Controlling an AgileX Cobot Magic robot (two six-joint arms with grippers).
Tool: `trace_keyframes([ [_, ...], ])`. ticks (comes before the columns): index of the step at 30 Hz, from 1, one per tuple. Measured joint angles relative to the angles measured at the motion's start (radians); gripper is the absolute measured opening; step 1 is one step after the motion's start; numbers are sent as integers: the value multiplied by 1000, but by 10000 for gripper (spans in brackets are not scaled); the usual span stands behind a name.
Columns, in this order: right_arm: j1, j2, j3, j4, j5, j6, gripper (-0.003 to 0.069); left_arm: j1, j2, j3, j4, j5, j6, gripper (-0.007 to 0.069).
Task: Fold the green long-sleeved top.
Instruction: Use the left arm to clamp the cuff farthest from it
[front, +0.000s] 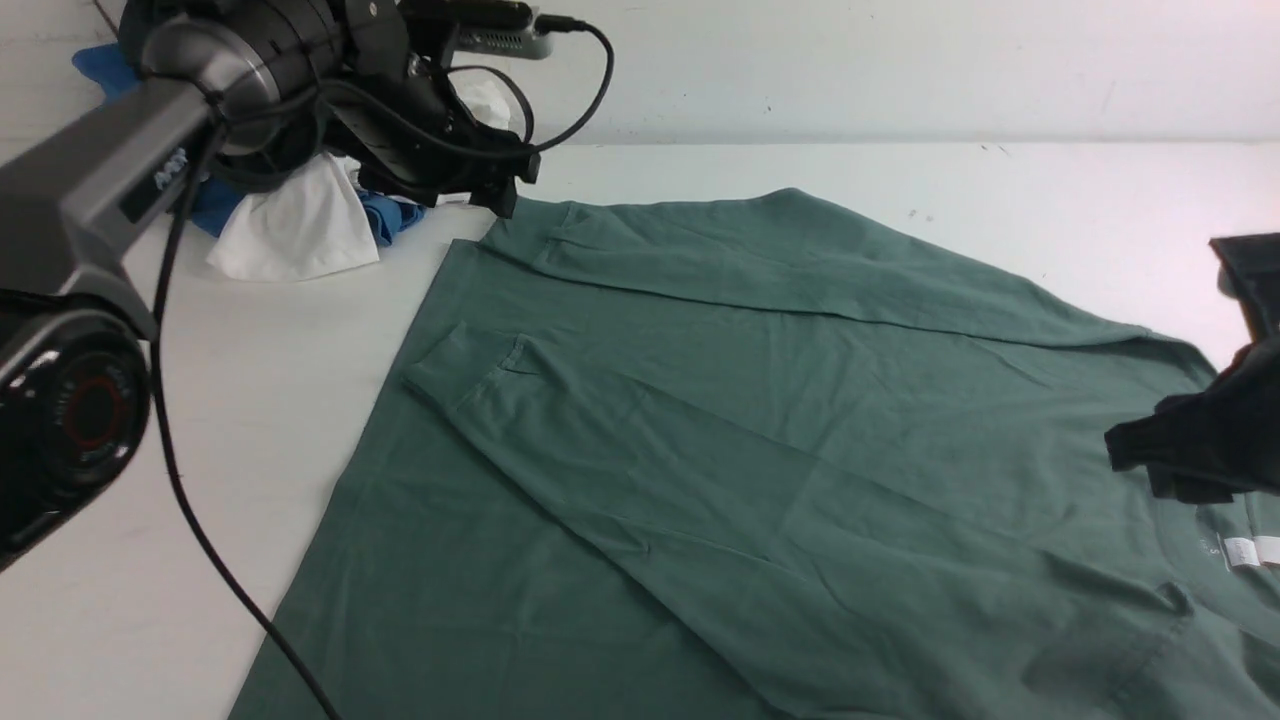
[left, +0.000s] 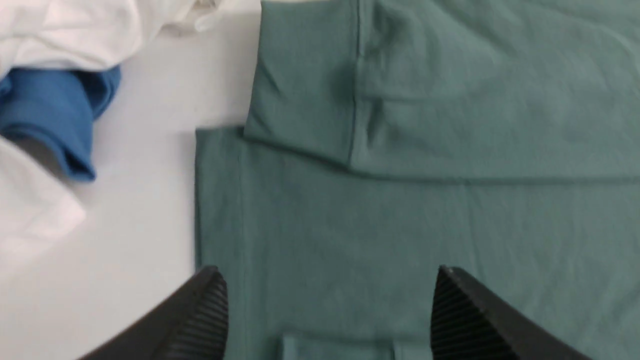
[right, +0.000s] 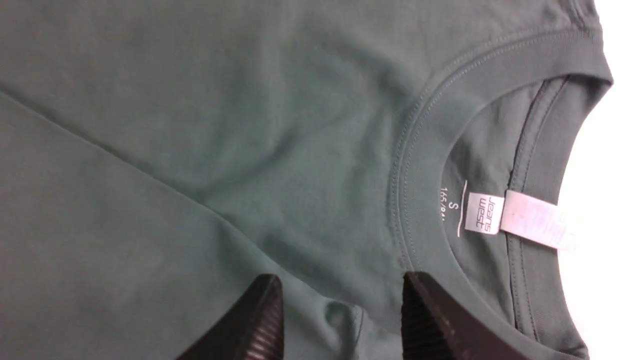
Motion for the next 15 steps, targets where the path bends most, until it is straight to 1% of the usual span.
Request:
trace_keyframes([
  [7,0,-27,-2,139,23,-105,315,0,200,-117,21,-197,-82,500],
  [9,0,-27,-2,164,23,-124,315,0,228,-123,23,-235,-88,500],
  [10,0,-27,-2,184,21,-139,315,0,257,-126,23,-288,-90,500],
  [13,0,-27,-2,233,15,-181,315,0,301,-126,23,-375,-91,500],
  [15,0,-27,-2,257,13,-202,315,0,315,-126,25,-409,-94,497],
])
